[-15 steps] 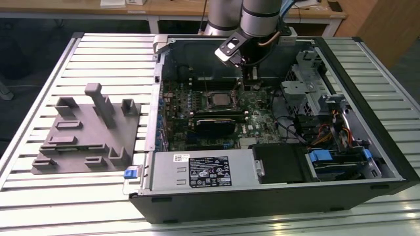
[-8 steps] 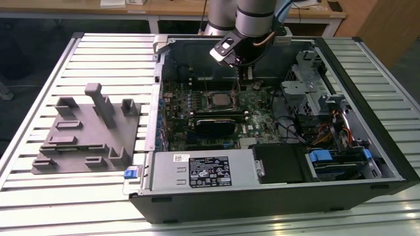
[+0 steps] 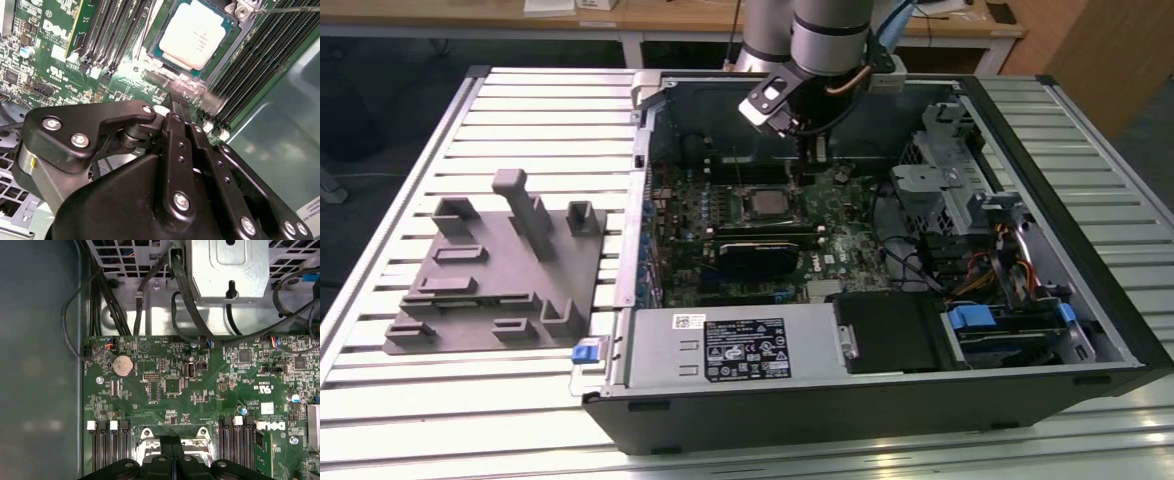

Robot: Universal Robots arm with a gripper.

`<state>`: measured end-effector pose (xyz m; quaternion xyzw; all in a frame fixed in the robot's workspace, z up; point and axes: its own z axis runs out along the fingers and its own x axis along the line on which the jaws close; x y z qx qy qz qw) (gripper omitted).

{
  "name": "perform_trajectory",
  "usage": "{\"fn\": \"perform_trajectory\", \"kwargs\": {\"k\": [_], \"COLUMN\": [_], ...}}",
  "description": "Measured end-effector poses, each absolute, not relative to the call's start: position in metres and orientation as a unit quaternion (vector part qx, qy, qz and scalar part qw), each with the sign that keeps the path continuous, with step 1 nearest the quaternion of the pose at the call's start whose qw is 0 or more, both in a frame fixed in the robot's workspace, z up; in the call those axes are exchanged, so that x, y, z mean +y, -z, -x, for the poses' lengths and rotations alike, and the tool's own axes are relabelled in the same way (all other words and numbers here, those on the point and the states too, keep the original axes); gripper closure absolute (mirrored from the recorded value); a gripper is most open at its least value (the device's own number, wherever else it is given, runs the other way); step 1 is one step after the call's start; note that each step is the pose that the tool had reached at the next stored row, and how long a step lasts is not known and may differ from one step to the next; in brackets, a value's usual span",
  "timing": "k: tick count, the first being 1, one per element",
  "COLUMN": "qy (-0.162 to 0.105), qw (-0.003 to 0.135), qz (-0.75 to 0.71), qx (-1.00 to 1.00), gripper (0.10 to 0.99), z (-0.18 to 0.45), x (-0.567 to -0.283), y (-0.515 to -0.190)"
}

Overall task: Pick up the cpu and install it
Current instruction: 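Close the cpu cover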

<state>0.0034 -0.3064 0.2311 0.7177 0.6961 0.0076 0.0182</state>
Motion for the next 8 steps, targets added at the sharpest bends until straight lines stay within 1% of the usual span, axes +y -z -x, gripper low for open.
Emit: {"fn": "perform_trajectory", "kwargs": {"k": [8], "qy": [-0.008], "qw": [0.018], "qz": [-0.718], "qx": [0.696], "gripper": [0.98], "z": [0.0009], "x": [-0.3064], "y": [-0.2292]}}
